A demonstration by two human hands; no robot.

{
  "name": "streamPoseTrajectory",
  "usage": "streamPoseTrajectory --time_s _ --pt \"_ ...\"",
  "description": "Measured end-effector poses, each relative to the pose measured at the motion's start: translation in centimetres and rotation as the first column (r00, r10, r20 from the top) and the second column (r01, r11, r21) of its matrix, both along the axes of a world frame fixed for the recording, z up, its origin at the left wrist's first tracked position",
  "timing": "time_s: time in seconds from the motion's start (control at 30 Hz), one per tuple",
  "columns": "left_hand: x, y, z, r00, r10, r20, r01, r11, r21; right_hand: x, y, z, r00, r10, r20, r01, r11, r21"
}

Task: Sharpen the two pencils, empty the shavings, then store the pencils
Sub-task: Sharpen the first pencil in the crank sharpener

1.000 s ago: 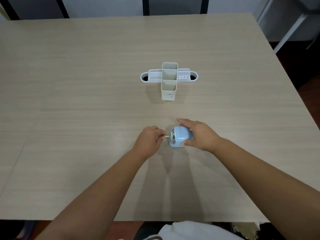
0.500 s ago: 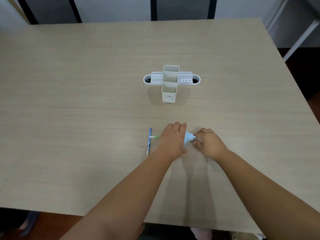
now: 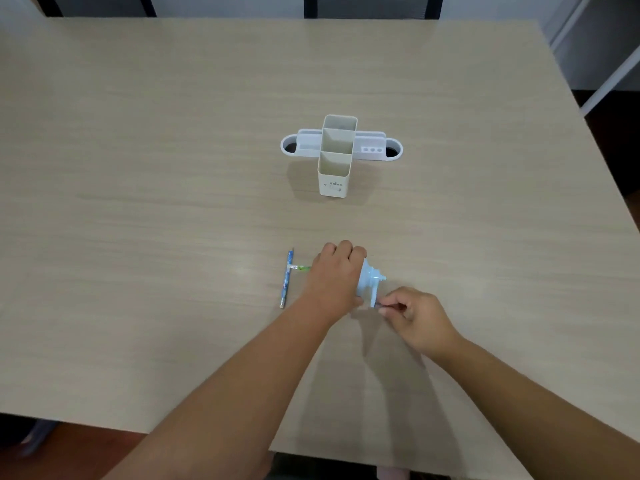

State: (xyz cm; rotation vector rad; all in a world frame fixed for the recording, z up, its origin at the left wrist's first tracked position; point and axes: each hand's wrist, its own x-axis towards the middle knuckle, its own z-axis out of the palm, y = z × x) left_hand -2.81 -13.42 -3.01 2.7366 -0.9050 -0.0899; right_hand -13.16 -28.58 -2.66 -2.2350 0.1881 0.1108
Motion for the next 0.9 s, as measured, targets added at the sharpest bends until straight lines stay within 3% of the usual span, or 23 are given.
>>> streamPoseTrajectory --time_s 0.07,0.2,0.27,0.33,0.4,0.47,0.57,0.63,0.73,0.8,0.9 --pt "0.0 0.0 0.0 1.0 -0.005 0.004 0.005 1.0 0.009 -0.5 0.0 2.0 0.998 -0.055 0.042 0.052 0.995 0.084" --pt "0.0 0.0 -0.1 1.0 -0.012 0.018 0.012 1.0 -0.001 4.3 -1.0 2.9 0.962 -0.173 0.213 0.166 0.985 0.051" --pt "0.0 0.0 -0.1 0.999 -0.009 0.033 0.009 1.0 -0.003 6.8 -1.4 1.5 0.975 -0.17 0.141 0.173 0.985 -0.007" --pt "-0.1 -0.1 -0.1 1.0 0.02 0.022 -0.02 1.0 -0.023 5.9 -1.2 -0.4 0.999 -0.05 -0.008 0.049 0.994 -0.093" --pt "0.0 -0.1 -0.3 0.999 0.021 0.026 -0.02 0.999 -0.033 2.3 -0.5 -0.1 0.998 0.047 -0.043 -0.051 0.993 -0.107" --pt "-0.1 0.0 -0.4 0.999 -0.006 0.037 0.006 1.0 -0.01 0.0 -0.4 1.9 0.996 0.069 0.055 -0.067 0.997 -0.042" --pt "0.2 0.0 -0.4 0.999 -0.03 0.04 0.031 0.999 -0.018 4.6 -1.4 2.7 0.971 -0.085 0.224 0.096 0.995 -0.038" --pt "0.2 0.1 -0.5 0.999 -0.021 0.045 0.022 1.0 -0.018 6.9 -1.5 1.1 0.989 -0.108 0.098 0.116 0.99 -0.078" --pt "0.3 -0.2 -0.6 0.999 0.002 0.038 0.0 0.999 -0.044 2.7 -0.5 -0.3 0.998 0.057 0.003 -0.056 0.99 -0.127" --pt "0.1 -0.1 -0.7 0.999 -0.004 0.043 0.005 1.0 -0.026 0.0 -0.5 1.9 0.992 0.115 0.048 -0.113 0.993 -0.04" --pt "0.3 0.0 -0.5 0.998 -0.022 0.055 0.024 0.999 -0.035 4.4 -1.3 3.5 0.974 -0.031 0.226 0.05 0.996 -0.079"
